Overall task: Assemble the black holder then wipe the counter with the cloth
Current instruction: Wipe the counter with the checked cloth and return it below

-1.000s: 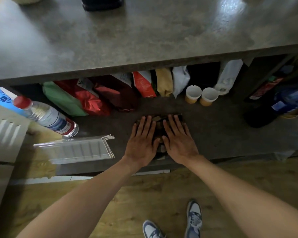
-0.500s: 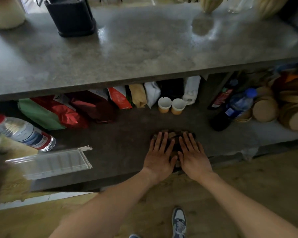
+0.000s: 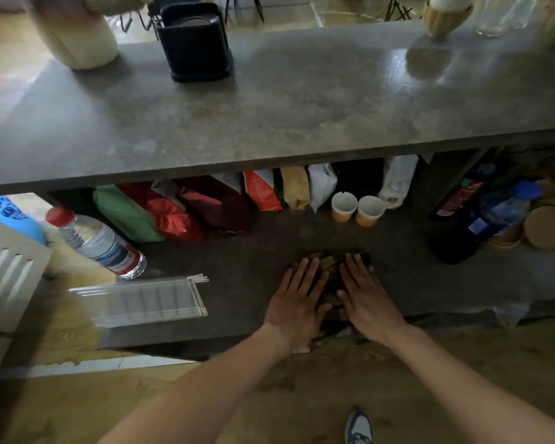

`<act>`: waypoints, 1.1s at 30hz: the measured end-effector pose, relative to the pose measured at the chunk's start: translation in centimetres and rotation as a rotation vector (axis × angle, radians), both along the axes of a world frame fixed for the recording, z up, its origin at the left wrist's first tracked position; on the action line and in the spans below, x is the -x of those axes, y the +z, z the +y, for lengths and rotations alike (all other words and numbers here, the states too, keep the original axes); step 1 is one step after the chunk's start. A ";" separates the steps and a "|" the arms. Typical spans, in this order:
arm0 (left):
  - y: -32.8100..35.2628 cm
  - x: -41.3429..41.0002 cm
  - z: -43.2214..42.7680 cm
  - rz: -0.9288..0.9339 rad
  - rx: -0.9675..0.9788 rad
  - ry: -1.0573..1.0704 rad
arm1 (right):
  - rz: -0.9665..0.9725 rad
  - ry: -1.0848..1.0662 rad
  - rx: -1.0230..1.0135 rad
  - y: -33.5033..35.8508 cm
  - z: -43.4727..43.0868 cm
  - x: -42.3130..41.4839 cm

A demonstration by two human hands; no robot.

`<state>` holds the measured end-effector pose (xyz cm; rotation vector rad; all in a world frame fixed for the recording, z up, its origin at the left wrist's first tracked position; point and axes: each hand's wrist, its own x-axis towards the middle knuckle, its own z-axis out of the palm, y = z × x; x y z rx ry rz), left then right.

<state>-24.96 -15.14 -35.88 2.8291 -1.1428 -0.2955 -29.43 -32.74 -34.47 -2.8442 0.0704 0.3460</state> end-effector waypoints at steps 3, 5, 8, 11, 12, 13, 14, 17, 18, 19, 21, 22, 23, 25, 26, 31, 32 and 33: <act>0.6 -2.4 4.5 -0.008 -0.063 0.067 | -0.003 0.098 0.001 -0.1 3.9 -3.3; 1.0 -3.5 6.7 -0.006 -0.111 0.097 | -0.025 0.123 -0.003 -0.5 6.5 -4.7; 2.0 -4.5 8.9 0.034 -0.168 0.153 | -0.037 0.144 -0.025 -0.9 9.4 -6.1; 2.6 -4.7 9.2 0.088 -0.202 0.247 | -0.043 0.183 -0.030 -1.2 10.6 -7.0; 2.5 -4.4 9.0 0.105 -0.192 0.280 | -0.049 0.207 -0.028 -1.4 10.7 -7.0; 2.2 -3.8 8.8 0.112 -0.160 0.314 | -0.053 0.236 -0.027 -1.5 10.5 -7.0; 1.8 -3.0 8.6 0.109 -0.121 0.339 | -0.055 0.270 -0.029 -1.6 10.2 -6.7; 0.7 -0.2 8.6 0.030 -0.013 0.357 | -0.073 0.357 -0.029 -1.7 9.1 -5.1; 0.4 0.8 8.8 0.011 0.015 0.357 | -0.075 0.378 -0.035 -1.7 9.0 -4.3; 0.2 1.9 9.0 0.017 0.032 0.364 | -0.076 0.391 -0.042 -1.6 8.9 -3.4; 0.2 4.0 9.4 0.016 0.037 0.355 | -0.096 0.393 -0.040 -1.6 9.2 -1.1; 0.1 5.0 9.7 0.001 0.029 0.336 | -0.111 0.394 -0.028 -1.7 9.2 0.1; 0.0 5.8 10.1 -0.002 0.013 0.317 | -0.109 0.396 -0.016 -1.7 9.2 1.3; 0.3 6.5 10.8 0.004 0.002 0.294 | -0.083 0.385 0.003 -1.6 9.0 2.9; 0.4 6.4 11.0 -0.003 0.012 0.278 | -0.076 0.367 0.008 -1.4 9.0 3.2; 0.6 2.0 9.8 0.019 0.047 0.281 | -0.071 0.262 0.068 -0.6 8.6 1.1; 0.6 0.7 9.2 0.023 0.047 0.294 | -0.073 0.252 0.063 -0.6 8.4 0.4; 0.6 -0.6 8.6 0.041 0.045 0.306 | -0.066 0.240 0.050 -0.6 8.2 -0.3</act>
